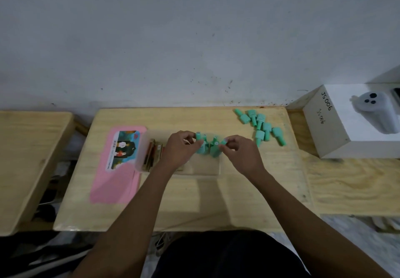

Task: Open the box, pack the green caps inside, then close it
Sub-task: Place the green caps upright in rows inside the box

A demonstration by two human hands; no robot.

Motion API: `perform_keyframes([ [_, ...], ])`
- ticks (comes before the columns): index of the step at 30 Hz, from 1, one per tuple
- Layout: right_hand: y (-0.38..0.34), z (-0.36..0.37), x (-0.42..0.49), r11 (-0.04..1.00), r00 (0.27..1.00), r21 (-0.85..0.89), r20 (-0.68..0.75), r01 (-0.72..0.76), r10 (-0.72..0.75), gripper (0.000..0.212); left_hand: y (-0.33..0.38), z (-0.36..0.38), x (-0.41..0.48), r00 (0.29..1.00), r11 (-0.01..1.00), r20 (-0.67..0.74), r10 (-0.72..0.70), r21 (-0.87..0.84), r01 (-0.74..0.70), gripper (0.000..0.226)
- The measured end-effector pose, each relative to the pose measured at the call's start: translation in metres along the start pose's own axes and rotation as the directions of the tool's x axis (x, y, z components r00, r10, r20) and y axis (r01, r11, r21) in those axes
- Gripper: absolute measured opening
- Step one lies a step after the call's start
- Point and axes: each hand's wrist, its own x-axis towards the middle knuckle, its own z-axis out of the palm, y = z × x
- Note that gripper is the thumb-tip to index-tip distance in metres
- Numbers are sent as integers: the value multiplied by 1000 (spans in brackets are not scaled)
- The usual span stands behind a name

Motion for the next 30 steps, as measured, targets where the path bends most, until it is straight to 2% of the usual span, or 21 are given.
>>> perform_keyframes([
  [4,7,21,-3,942,993,-319,-15,107,-118,25,-15,6,-4,1000,999,-13,0,41,0,20],
  [6,12,28,-1,911,984,-390,-54,136,-171,25,-21,9,-6,1000,999,-13,-8,45,9,17],
  [9,16,35,2,914,984,-394,-98,99,-149,25,-29,15,-8,1000,999,-10,-7,38,7,14],
  [13,17,41,6,897,966,-428,-164,112,-199,23,-36,23,-8,1000,999,-25,-8,52,9,13],
  [21,22,45,13,818,971,-559,-90,135,-222,18,-47,38,4,1000,994,-8,-14,111,14,16],
  [30,29,39,15,804,972,-575,-62,151,-227,20,-53,54,13,1000,978,13,-20,210,17,23],
])
